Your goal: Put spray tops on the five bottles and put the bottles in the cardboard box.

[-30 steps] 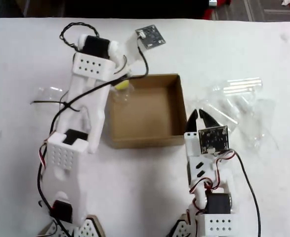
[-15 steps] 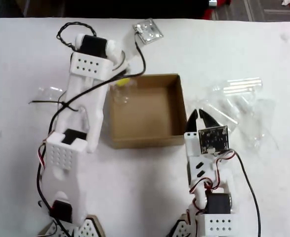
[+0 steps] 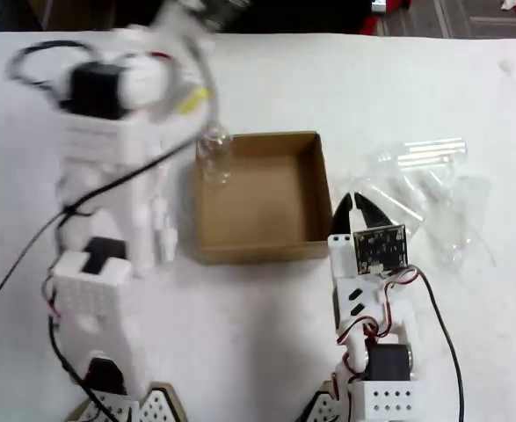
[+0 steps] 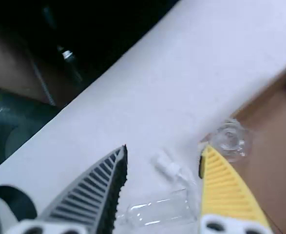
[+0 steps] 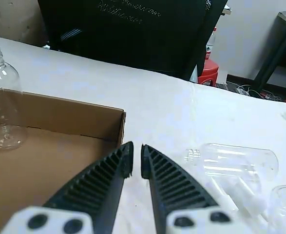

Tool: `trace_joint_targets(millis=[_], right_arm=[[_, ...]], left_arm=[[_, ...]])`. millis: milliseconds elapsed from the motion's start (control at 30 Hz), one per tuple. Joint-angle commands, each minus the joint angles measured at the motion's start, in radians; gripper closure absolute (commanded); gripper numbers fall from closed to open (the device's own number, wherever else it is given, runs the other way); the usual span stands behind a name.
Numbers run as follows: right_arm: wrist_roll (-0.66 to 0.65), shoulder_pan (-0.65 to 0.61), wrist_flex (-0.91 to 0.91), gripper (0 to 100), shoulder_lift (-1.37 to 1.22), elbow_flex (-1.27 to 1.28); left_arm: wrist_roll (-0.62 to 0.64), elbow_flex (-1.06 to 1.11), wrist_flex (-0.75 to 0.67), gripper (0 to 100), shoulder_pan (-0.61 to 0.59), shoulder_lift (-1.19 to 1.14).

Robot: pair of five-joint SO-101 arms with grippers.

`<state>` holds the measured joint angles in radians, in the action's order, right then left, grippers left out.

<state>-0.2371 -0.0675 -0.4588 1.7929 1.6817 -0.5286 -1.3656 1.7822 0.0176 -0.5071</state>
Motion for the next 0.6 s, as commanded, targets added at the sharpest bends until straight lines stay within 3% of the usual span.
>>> trace_joint_targets(millis=[0,233,400,567], right_arm=[[0.003,0.005,0.025,98.1,0.002,0.009],[0.003,0.004,0.021,98.1,0.001,0.009],[0.003,0.004,0.018,98.1,0.001,0.009],[0.003,-0.005,0.005,98.1,0.001,0.009]], left_arm=[[0.176,-0.041,0.003,77,-0.248,0.081],[0.554,0.124,0.002,77,-0.527,-0.022],[0.695,0.275,-0.041,77,-0.561,-0.176],[0.887,0.252,-0.071,77,-0.558,-0.321]])
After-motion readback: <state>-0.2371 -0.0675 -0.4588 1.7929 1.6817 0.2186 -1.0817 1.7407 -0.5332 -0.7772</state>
